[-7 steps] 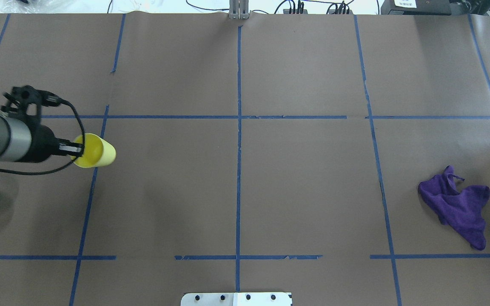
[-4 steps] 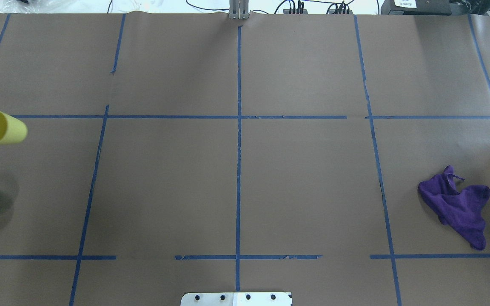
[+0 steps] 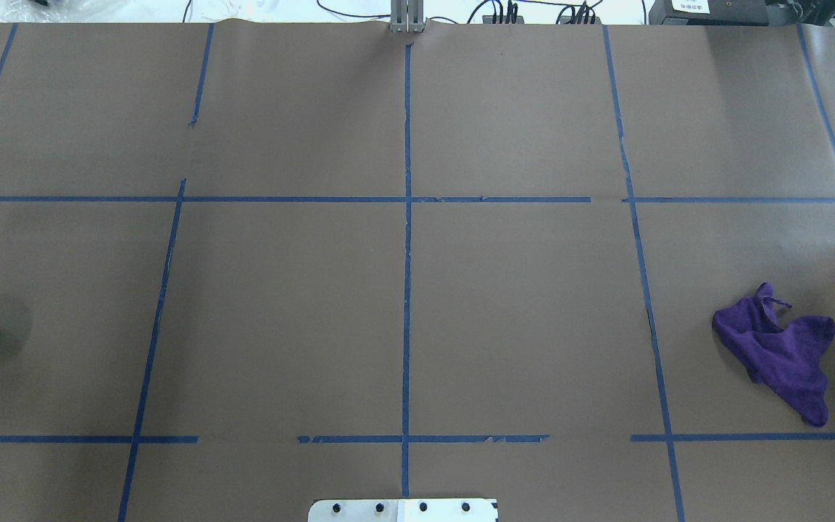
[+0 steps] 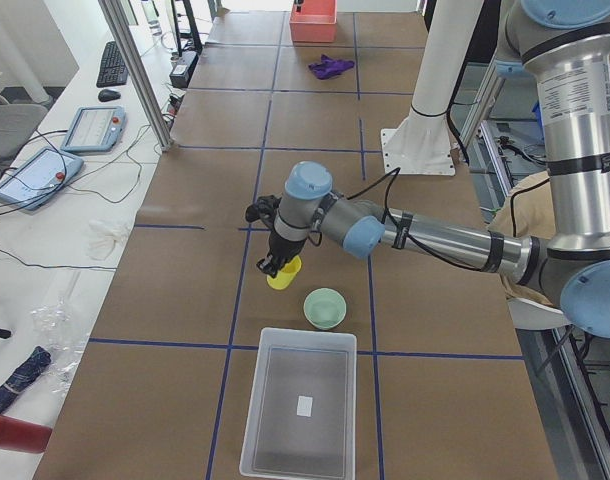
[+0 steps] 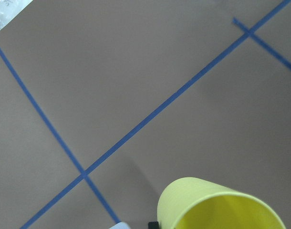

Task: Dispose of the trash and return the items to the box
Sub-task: 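Lift the yellow cup with the left gripper toward the clear box, then lower the yellow cup into the clear box and open the left gripper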

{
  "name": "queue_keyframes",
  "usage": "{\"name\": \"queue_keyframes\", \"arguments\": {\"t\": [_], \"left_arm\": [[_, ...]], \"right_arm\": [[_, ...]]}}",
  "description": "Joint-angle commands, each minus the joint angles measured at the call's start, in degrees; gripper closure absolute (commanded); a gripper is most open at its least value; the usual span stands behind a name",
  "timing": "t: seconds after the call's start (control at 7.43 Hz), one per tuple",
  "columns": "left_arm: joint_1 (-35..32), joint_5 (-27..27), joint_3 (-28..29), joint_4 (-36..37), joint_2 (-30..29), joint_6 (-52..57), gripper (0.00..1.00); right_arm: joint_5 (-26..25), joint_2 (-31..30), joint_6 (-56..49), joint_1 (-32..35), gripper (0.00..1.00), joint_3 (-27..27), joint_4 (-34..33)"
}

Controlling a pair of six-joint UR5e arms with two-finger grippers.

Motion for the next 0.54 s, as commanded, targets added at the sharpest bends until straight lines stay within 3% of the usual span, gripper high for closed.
{"name": "queue_keyframes", "arguments": {"t": [0.0, 0.4], "left_arm": [[-2.1, -0.4, 5.3, -2.3, 0.3, 3.4, 1.00], [-1.1, -3.9, 16.9, -24.0, 2.7, -6.1, 1.00]], "right_arm": [[0.0, 0.0, 0.0, 0.0, 0.00, -0.2, 0.3], [0.0, 0.2, 0.0, 0.0, 0.00, -0.5, 0.3]]}}
